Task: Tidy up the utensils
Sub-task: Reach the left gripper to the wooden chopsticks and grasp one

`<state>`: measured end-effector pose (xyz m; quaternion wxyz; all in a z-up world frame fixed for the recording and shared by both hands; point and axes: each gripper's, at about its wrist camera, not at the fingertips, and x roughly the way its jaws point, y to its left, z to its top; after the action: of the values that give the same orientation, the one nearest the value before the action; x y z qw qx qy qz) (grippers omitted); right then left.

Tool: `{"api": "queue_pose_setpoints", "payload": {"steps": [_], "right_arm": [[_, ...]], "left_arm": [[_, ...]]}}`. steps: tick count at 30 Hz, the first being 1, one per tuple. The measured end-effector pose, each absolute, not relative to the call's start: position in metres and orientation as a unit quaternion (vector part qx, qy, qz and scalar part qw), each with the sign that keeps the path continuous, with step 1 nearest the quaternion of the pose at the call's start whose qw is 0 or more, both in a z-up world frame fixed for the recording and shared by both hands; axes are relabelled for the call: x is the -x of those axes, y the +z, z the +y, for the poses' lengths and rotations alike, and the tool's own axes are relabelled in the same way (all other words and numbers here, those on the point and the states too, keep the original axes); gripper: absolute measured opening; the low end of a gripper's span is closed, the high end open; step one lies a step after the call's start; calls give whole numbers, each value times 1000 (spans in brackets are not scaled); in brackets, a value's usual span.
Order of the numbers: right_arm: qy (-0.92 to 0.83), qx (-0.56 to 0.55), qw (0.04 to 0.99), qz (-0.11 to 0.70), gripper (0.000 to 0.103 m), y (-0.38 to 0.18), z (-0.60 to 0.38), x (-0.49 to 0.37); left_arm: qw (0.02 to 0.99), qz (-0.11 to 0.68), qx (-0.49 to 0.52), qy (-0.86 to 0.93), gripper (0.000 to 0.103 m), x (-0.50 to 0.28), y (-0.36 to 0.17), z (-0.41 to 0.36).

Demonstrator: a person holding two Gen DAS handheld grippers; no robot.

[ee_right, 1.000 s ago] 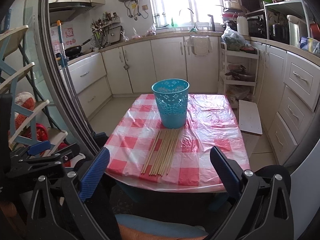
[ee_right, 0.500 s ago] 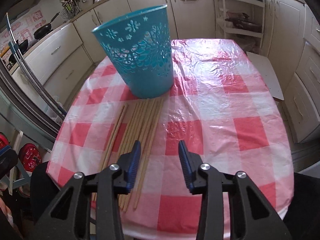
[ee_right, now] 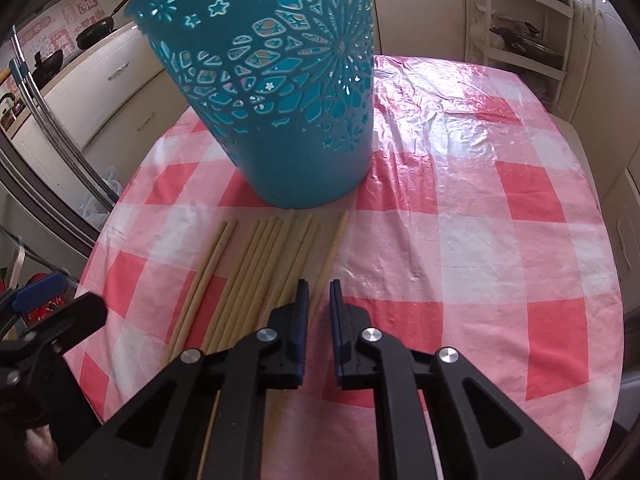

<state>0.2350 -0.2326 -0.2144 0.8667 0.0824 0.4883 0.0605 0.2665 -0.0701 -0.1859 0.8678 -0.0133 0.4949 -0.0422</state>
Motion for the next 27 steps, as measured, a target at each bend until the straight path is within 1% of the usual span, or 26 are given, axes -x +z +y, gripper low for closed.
{"api": "queue_pose_setpoints", "payload": {"steps": [6, 9, 14, 18, 19, 20, 21, 22, 23, 24, 25, 26, 27], "right_arm": [[86, -51, 859, 502, 10, -212, -246, -241], [93, -68, 860, 496, 10, -214, -257, -241], [101, -87, 863, 487, 10, -215, -262, -239], [106, -104, 863, 483, 10, -217, -264, -237], [106, -106, 863, 482, 10, -217, -265, -237], [105, -107, 864, 481, 10, -217, -265, -237], [105, -106, 864, 481, 10, -216, -265, -237], [105, -106, 865, 480, 10, -216, -265, -237], [104, -104, 865, 480, 10, -217, -263, -238], [104, -105, 865, 479, 10, -216, -264, -238], [104, -107, 866, 477, 10, -218, -263, -237], [104, -108, 866, 476, 10, -218, -263, -237], [105, -109, 867, 475, 10, -219, -263, -236]], "left_arm": [[854, 519, -9, -39, 84, -299, -216, -86], [850, 525, -24, -36, 83, -308, -225, -91], [844, 535, -32, -35, 77, -319, -235, -99], [846, 530, -44, -34, 76, -321, -237, -102], [847, 528, -44, -38, 71, -322, -236, -102], [848, 526, -40, -47, 65, -321, -236, -102], [850, 523, -44, -47, 62, -321, -235, -104], [852, 519, -44, -55, 51, -322, -234, -105], [853, 515, -49, -64, 33, -322, -233, -108], [853, 514, -50, -73, 23, -321, -232, -109], [851, 516, -46, -82, 8, -323, -232, -108], [848, 521, -45, -88, 5, -325, -232, -108], [844, 526, -43, -94, 5, -325, -231, -108]]}}
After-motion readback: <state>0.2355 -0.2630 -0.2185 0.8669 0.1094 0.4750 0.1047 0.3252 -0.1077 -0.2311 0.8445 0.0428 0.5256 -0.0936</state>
